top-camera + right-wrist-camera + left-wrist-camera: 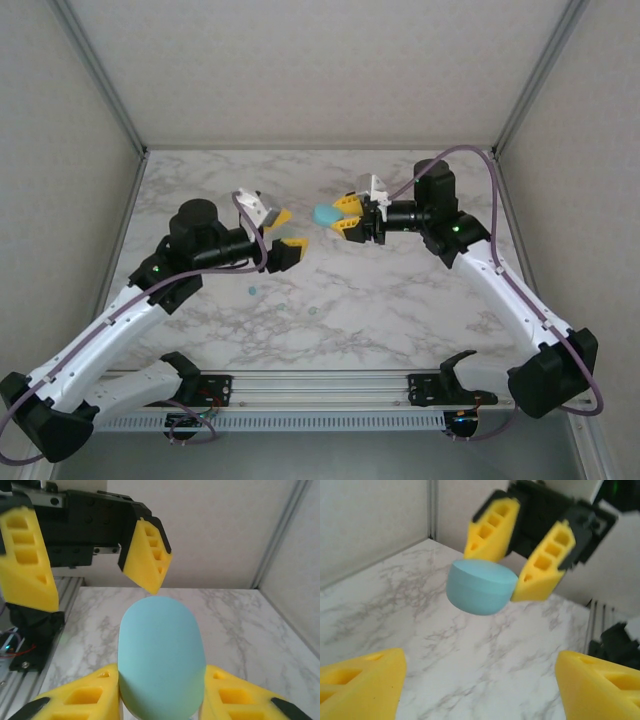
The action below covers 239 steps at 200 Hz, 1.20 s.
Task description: Insert the wireless bluetooth earbuds into the charging case
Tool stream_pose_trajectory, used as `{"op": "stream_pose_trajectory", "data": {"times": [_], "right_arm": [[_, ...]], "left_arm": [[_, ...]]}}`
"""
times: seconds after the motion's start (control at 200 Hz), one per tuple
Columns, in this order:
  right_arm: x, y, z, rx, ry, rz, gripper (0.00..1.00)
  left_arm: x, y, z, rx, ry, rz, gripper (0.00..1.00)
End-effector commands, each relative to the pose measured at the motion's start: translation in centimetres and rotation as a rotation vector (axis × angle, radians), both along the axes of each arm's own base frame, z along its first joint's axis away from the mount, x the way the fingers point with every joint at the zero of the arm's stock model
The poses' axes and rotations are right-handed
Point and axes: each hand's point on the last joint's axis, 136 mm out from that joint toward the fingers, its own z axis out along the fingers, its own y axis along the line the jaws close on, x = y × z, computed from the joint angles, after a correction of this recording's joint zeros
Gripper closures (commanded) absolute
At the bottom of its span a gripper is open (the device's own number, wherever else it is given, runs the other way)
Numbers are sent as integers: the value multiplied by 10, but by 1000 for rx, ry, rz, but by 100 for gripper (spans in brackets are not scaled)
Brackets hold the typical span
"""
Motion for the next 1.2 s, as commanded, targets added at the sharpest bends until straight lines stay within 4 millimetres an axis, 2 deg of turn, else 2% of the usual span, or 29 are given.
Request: {"op": "stream_pose_trajectory", "data": {"times": [0.0, 0.27, 0.501, 0.691, 0.806, 0.881, 1.001, 1.191], "right_arm": [[-18, -1, 2, -10, 28, 99, 67], [-24, 1, 2, -14, 26, 118, 66], [-23, 1, -2, -22, -7, 101, 65], [-22, 1, 0, -9, -26, 87, 65], [-21, 1, 1, -2, -26, 85, 63], [-21, 1, -1, -4, -24, 82, 64], [-20, 1, 0, 1, -28, 68, 64], [-18, 1, 3, 19, -27, 60, 64]], "left_arm": [[-11, -9, -10, 116, -159, -148, 25], [-3, -30, 5, 43, -165, -215, 27], [-9, -42, 10, 6, -110, -299, 29], [-10, -47, 8, 12, -69, -324, 36], [-10, -49, 8, 6, -66, -334, 42], [-9, -49, 9, 5, -66, -332, 50], [-9, -51, 7, 8, -59, -335, 55], [-8, -51, 3, 25, -56, -331, 49]]}}
